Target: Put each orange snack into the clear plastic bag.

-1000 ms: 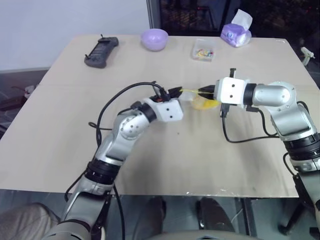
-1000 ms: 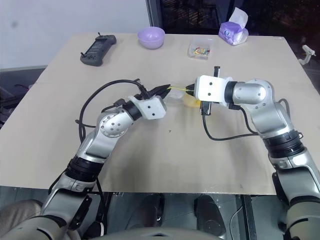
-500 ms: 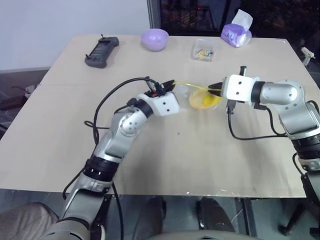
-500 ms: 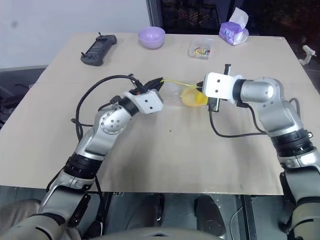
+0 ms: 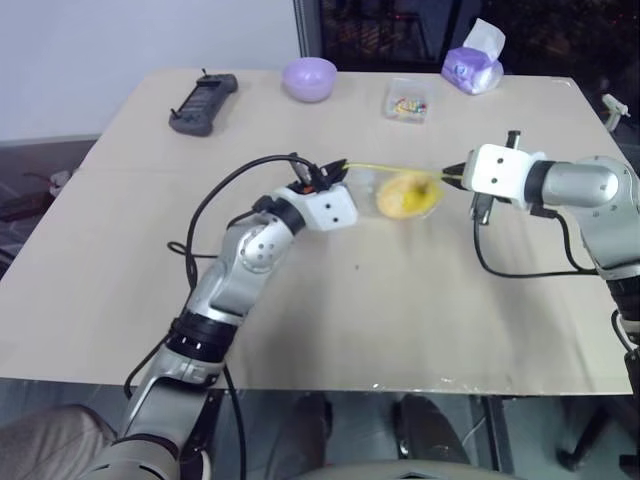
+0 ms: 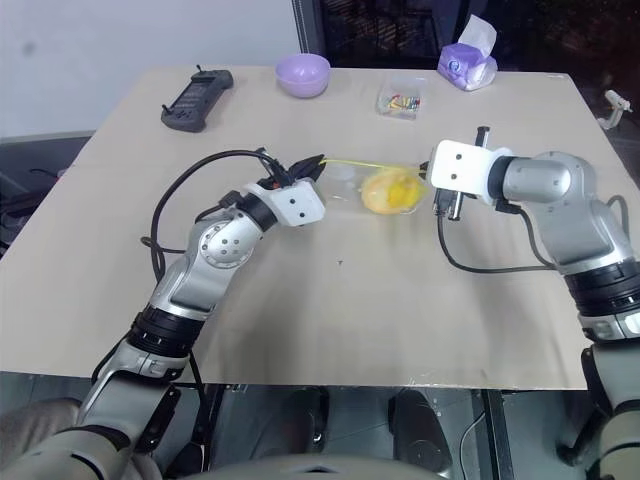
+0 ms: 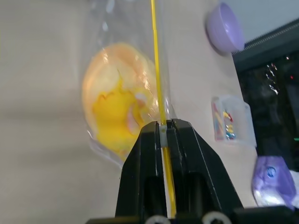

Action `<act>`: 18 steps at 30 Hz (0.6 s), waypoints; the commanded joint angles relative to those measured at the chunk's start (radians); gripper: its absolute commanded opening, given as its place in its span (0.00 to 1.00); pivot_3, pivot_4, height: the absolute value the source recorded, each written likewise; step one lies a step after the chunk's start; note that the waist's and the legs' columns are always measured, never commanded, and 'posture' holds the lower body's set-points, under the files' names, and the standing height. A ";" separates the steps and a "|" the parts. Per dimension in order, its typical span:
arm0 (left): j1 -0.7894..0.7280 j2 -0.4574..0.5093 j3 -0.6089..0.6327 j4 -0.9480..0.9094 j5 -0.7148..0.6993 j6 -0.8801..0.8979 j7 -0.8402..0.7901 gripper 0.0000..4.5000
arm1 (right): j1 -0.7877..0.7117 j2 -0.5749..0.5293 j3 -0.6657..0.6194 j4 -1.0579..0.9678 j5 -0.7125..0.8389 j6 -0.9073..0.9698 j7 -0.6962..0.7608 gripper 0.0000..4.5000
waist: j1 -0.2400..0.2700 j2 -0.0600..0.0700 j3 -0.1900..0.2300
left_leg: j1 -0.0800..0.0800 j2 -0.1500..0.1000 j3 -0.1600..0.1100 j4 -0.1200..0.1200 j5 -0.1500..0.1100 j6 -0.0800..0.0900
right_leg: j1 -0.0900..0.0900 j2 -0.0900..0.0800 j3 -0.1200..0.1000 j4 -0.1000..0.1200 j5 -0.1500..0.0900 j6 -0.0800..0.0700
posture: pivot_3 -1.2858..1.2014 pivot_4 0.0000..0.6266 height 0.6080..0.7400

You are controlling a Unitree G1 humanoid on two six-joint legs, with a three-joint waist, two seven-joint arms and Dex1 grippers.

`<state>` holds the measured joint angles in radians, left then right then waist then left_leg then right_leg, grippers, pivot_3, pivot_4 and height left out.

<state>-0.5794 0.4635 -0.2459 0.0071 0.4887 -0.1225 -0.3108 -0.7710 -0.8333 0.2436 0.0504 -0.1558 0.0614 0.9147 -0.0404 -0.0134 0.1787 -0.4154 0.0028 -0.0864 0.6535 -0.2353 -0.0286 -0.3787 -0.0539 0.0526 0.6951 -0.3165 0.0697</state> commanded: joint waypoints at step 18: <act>-0.326 -0.034 0.046 0.344 -0.041 -0.154 0.150 0.00 | -0.164 0.023 -0.070 0.137 -0.074 -0.010 -0.120 0.01 | -0.002 0.000 0.000 | -0.001 0.000 0.001 -0.003 0.001 -0.002 | -0.001 0.000 0.000 -0.003 0.000 0.000 | 0.52 0.24 1.00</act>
<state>-0.9033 0.4075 -0.2451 0.3782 0.4827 -0.2552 -0.1555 -0.9367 -0.7791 0.2394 0.2197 -0.2557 0.0239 0.7768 -0.0424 -0.0136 0.1789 -0.4171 0.0025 -0.0855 0.6509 -0.2345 -0.0302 -0.3804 -0.0544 0.0529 0.6923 -0.3167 0.0699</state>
